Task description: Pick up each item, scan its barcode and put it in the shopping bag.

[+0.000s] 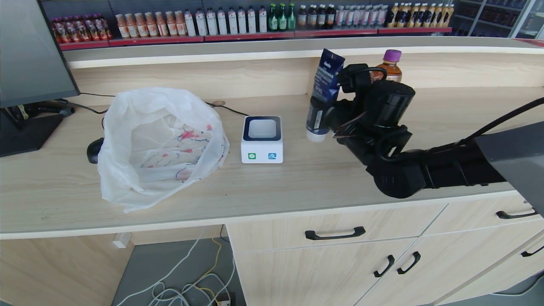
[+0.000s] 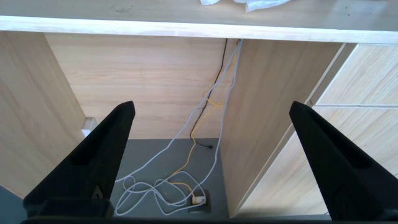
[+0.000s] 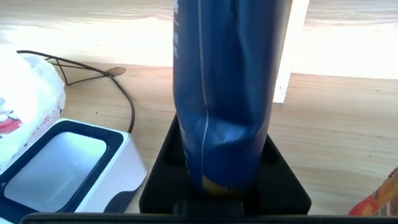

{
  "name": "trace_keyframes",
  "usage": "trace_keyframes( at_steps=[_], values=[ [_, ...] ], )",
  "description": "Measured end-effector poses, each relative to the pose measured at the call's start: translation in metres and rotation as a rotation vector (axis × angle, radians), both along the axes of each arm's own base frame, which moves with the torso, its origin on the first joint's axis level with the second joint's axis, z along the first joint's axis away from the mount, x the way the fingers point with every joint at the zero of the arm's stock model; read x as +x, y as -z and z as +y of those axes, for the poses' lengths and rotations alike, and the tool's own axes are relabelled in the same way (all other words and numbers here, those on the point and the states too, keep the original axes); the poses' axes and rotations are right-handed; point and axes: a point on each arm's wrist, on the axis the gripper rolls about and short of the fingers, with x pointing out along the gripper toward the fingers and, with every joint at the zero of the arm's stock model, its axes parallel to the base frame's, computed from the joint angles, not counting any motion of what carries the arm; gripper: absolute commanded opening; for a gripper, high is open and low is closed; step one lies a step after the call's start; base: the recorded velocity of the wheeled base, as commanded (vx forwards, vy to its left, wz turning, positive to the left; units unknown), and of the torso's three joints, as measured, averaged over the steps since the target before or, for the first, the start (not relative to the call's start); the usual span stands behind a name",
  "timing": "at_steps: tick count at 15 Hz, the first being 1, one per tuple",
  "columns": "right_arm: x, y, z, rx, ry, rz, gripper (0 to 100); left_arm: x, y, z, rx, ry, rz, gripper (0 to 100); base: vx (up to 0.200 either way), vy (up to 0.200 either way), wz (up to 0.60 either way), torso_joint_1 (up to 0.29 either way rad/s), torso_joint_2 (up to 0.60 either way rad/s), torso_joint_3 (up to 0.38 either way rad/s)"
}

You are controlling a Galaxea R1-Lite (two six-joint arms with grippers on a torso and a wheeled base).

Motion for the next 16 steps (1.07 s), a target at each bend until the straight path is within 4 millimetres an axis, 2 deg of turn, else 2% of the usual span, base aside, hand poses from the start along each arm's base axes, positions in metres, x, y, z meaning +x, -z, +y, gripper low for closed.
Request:
trace_keyframes(
  at_steps=[6, 10, 16],
  values=[
    [-0.061, -0.031, -0.010, 0.021, -0.054, -0.036, 0, 0.000, 0.000, 0.000, 0.000, 0.000, 0.000, 100, 0.000, 0.000, 0.00, 0.000, 0.00, 0.000],
    [-0.118, -0.047, -0.036, 0.034, -0.078, -0.059, 0, 0.000, 0.000, 0.000, 0.000, 0.000, 0.000, 100, 0.000, 0.000, 0.00, 0.000, 0.00, 0.000],
    [-0.181, -0.040, -0.076, 0.040, -0.091, -0.065, 0, 0.000, 0.000, 0.000, 0.000, 0.000, 0.000, 100, 0.000, 0.000, 0.00, 0.000, 0.00, 0.000]
  ],
)
